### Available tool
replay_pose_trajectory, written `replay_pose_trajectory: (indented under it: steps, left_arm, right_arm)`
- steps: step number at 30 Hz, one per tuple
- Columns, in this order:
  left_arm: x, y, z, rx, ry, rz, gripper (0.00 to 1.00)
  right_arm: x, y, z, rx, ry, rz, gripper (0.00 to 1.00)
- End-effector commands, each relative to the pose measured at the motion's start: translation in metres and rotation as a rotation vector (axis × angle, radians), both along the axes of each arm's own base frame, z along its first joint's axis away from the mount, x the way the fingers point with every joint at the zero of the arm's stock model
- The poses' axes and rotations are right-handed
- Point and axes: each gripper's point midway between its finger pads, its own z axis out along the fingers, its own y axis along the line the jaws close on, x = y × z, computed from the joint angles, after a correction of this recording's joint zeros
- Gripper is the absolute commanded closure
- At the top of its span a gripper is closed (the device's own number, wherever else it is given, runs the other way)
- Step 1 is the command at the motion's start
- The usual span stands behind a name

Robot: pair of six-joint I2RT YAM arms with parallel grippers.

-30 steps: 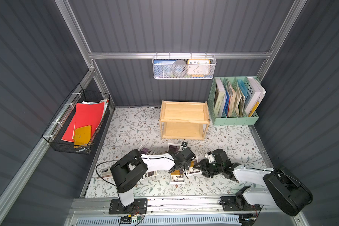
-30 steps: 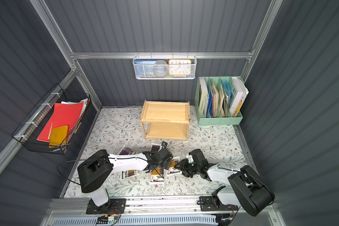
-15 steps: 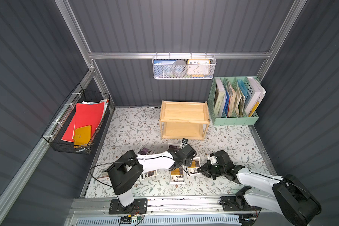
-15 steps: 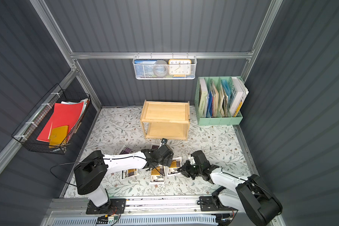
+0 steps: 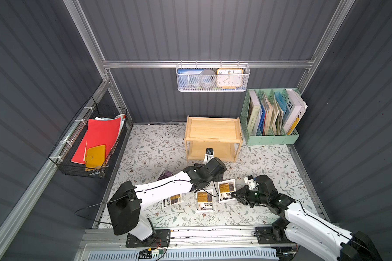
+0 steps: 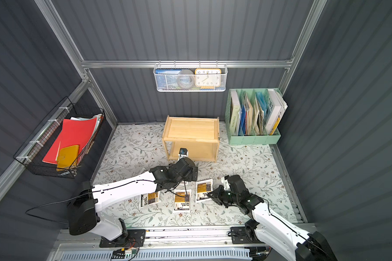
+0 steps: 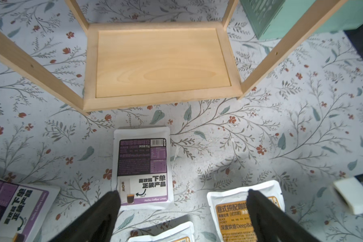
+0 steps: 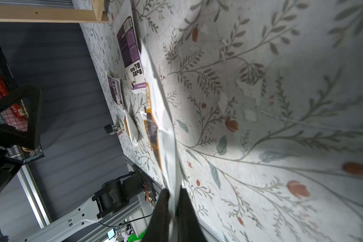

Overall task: Place the bagged coffee beans on the shelf by color
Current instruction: Pick up the bagged coffee beans at the center of the board, then place the bagged coffee beans on the shelf.

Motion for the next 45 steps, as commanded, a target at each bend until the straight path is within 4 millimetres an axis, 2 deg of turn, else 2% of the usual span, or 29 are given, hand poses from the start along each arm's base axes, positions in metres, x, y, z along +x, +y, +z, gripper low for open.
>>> replay_pose_trajectory:
  steps: [1,8,13,20,21,25,31,39,45]
  left_arm:
    - [0.009,0.019,0.038,-0.048,-0.048,0.083,0.00]
    - [0.040,0.057,0.084,-0.169,-0.099,0.181,0.00]
    - [0.061,0.081,0.119,-0.177,-0.178,0.230,0.00]
    - [0.095,0.130,0.150,-0.233,-0.231,0.299,0.00]
    - [0.101,0.137,0.170,-0.255,-0.268,0.306,0.00]
    - [0.122,0.167,0.189,-0.254,-0.315,0.342,0.00]
    - [0.152,0.206,0.198,-0.311,-0.335,0.365,0.00]
    - [0.186,0.227,0.174,-0.376,-0.275,0.361,0.00]
    - [0.198,0.236,0.163,-0.389,-0.252,0.369,0.00]
  right_arm:
    - [0.003,0.001,0.023,0.018,-0.028,-0.010,0.97]
    - [0.012,0.015,0.089,0.088,-0.141,0.054,0.96]
    - [0.026,0.023,0.138,0.119,-0.236,0.066,0.95]
    - [0.054,0.036,0.186,0.127,-0.327,0.062,0.95]
    - [0.060,0.038,0.192,0.123,-0.338,0.058,0.95]
    - [0.088,0.045,0.208,0.101,-0.363,0.012,0.94]
    - [0.138,0.062,0.223,0.078,-0.374,-0.038,0.93]
    - [0.199,0.086,0.234,0.039,-0.387,-0.084,0.92]
    - [0.237,0.105,0.235,0.026,-0.389,-0.090,0.91]
